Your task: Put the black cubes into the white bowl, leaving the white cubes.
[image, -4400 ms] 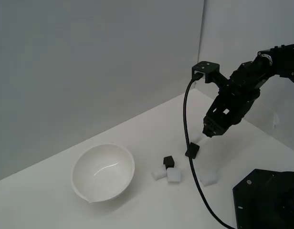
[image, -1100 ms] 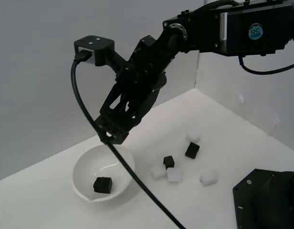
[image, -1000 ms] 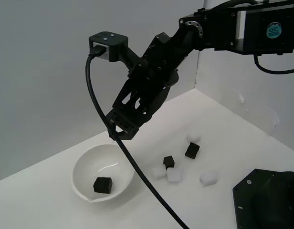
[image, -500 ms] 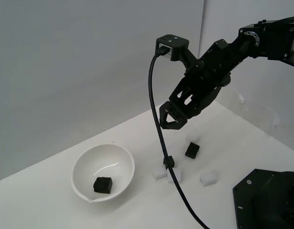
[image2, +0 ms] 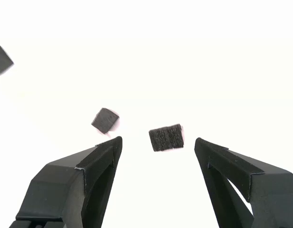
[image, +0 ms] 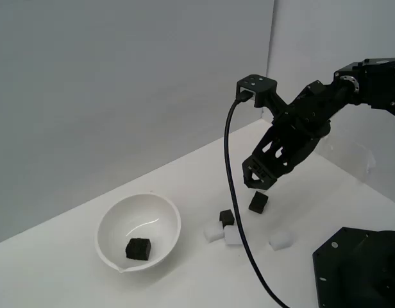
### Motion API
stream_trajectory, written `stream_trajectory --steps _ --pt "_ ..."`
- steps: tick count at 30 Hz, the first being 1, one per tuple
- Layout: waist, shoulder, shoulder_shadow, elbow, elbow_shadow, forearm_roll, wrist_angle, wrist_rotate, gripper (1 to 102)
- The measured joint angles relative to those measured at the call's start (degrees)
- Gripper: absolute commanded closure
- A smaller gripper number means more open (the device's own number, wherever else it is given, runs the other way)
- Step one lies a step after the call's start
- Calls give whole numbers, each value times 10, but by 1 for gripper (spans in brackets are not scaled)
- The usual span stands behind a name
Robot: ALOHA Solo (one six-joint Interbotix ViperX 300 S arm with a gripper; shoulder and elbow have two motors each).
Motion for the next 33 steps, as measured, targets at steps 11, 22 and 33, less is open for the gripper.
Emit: stream_trajectory --steps 11,22,33 --pt "8 -18 -18 21 19 2 -1 -1 3" --pt "8 -58 -59 25 22 -4 -27 20 3" --pt "9 -91 -92 40 39 -5 -57 20 3"
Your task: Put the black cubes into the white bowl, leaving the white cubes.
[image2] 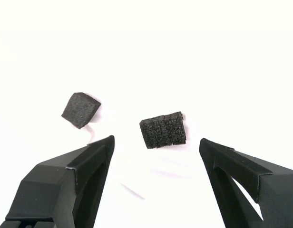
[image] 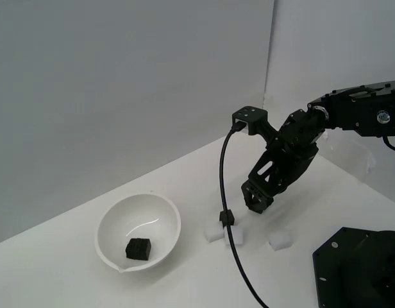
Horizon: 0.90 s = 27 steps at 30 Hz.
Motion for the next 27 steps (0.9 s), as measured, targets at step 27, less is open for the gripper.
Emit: stream_trajectory --steps 27 --pt "4 -62 -62 2 1 0 -33 19 3"
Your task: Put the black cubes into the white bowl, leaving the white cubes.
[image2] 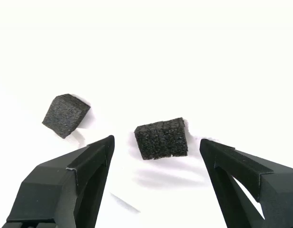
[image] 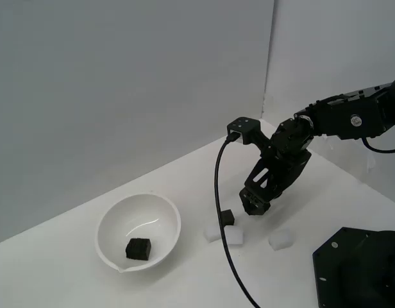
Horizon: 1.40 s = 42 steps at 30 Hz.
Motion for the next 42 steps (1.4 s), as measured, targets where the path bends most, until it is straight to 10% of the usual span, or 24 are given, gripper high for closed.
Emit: stream_trajectory --steps 16,30,42 --pt "4 -38 -38 -1 0 0 -19 0 5" --pt "6 -35 -35 -1 0 0 -17 0 88" --pt "6 50 50 -16 -16 -6 43 0 94"
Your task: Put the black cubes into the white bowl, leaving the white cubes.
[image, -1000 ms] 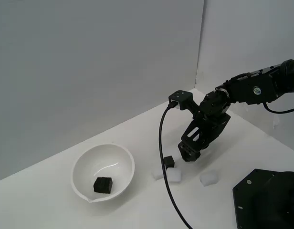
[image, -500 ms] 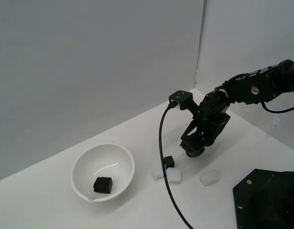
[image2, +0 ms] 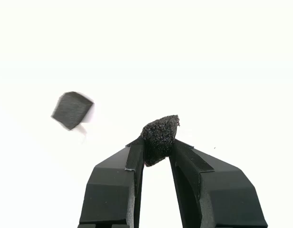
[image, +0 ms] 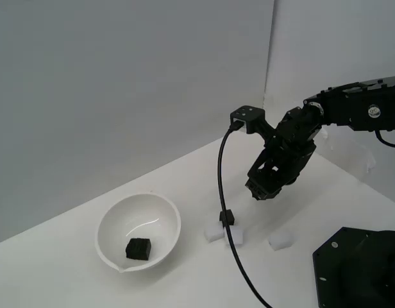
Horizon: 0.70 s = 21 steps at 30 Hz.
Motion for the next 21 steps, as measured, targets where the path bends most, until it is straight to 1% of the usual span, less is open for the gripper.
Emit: stream_trajectory --steps 3,6,9,12,14,21 --pt "-4 21 22 -9 -10 -2 18 0 94" --pt "-22 38 38 -27 -26 -10 25 0 94" --pt "-47 48 47 -45 -43 -24 33 1 94" --pt "-76 48 48 -65 -62 -37 37 -7 94" --pt "-87 48 49 -74 -73 -47 37 -7 94" --pt "-140 39 39 -106 -105 -68 38 -7 94"
